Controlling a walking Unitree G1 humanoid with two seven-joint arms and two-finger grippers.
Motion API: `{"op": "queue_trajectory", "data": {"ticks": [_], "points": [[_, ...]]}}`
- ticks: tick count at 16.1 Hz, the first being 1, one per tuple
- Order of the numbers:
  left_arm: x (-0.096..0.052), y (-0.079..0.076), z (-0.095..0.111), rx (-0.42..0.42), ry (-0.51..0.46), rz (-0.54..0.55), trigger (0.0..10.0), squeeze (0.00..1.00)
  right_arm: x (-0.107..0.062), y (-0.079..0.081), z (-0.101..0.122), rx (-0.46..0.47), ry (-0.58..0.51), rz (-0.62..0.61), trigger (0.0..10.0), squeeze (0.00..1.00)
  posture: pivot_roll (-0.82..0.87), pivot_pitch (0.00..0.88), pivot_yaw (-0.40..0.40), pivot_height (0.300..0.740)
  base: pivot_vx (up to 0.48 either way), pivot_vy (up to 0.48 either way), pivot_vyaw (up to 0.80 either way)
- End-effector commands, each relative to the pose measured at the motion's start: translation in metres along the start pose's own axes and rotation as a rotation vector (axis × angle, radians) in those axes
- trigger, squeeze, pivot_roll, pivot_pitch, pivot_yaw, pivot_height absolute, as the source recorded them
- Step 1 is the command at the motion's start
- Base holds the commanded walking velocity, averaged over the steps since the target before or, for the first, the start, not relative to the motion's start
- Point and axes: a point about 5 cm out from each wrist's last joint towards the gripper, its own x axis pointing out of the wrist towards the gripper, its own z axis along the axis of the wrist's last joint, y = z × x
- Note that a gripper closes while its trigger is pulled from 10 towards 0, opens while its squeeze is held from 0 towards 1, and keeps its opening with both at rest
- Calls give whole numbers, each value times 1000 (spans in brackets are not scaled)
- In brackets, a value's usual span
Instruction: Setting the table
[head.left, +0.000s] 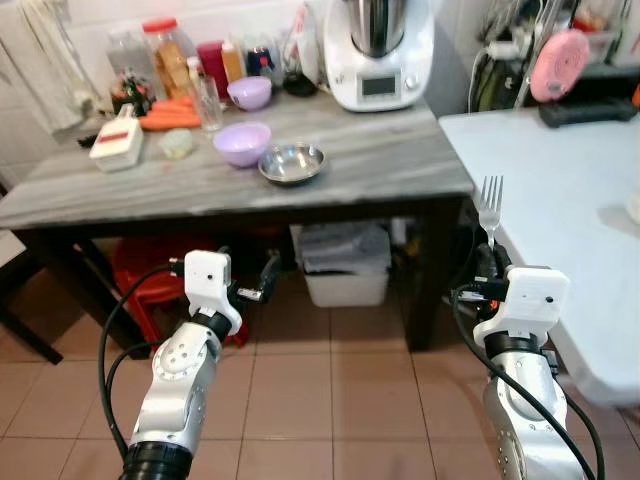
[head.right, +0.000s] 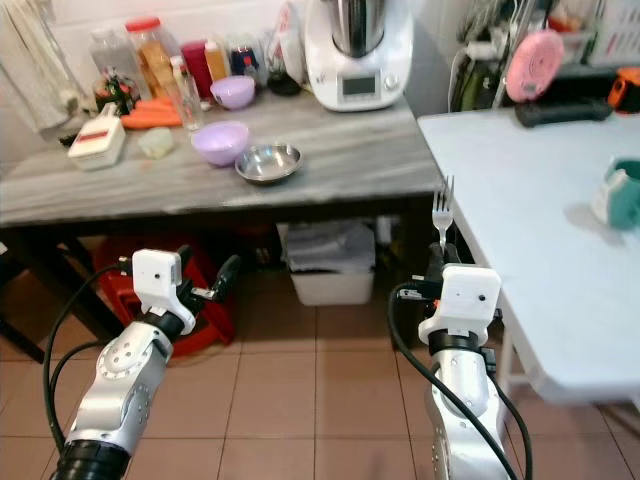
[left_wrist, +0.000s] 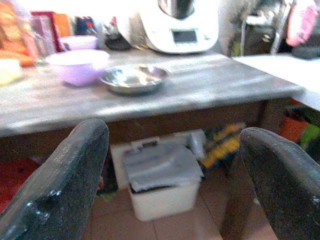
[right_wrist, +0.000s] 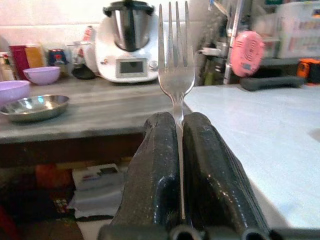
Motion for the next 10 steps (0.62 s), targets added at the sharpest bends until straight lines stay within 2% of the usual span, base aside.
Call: {"op": "queue_trajectory", "data": {"ticks": [1, 2, 10], "points": [[-5, 12, 1, 19, 6, 26, 10000, 0, 1, 10, 3, 24, -16, 23, 10000, 0, -93, 0, 94, 740, 375, 0, 800], [-4, 12, 0, 20, 7, 25, 10000, 0, 1, 10, 3, 26, -15, 22, 10000, 0, -95, 0, 94, 740, 375, 0, 569], [-5, 9, -2, 16, 15, 7, 10000, 0, 1, 6, 0, 54, 0, 4, 10000, 0, -98, 0, 97, 740, 374, 0, 0]]}}
